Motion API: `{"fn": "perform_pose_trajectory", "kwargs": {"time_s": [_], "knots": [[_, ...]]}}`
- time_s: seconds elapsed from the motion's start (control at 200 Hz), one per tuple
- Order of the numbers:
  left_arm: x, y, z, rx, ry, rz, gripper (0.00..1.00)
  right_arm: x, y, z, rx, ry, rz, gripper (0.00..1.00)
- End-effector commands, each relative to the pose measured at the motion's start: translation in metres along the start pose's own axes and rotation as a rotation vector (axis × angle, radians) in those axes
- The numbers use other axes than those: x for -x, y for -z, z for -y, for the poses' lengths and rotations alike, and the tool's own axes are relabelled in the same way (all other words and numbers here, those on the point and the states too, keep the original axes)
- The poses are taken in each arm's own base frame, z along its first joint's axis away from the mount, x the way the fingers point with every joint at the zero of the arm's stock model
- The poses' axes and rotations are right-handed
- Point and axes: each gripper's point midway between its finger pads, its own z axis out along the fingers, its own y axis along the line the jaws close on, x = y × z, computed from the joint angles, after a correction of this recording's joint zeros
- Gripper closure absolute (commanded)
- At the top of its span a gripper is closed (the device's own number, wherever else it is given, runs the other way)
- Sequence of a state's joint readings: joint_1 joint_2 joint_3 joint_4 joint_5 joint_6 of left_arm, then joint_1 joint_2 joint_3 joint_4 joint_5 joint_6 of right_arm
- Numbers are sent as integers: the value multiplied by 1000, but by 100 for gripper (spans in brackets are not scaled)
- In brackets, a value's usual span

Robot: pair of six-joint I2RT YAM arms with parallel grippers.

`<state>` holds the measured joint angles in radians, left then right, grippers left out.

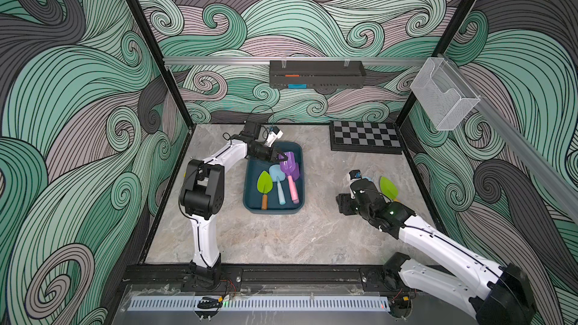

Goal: Put the shovel into the storage box
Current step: Place the shovel in the storage box.

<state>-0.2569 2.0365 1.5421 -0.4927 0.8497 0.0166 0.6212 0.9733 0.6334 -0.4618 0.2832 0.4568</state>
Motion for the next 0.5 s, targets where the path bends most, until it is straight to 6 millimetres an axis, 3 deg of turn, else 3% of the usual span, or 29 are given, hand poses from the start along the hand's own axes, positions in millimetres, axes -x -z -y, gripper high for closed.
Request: {"fn": "perform_pose_trajectory", "kwargs": {"time_s": [0.0, 0.19, 0.365, 0.495], "knots": [[6, -7, 5, -41, -38, -17, 93, -2, 1, 6, -21, -19, -6, 34], [-11, -26, -11, 13, -12, -96, 88, -2, -2, 13, -38, -33, -12, 34], [-21, -36, -19, 59, 13, -136, 73, 0, -5, 25, -69, -78, -24, 33], [-20, -35, -23, 89, 26, -135, 67, 4, -7, 37, -90, -131, -29, 32]]}}
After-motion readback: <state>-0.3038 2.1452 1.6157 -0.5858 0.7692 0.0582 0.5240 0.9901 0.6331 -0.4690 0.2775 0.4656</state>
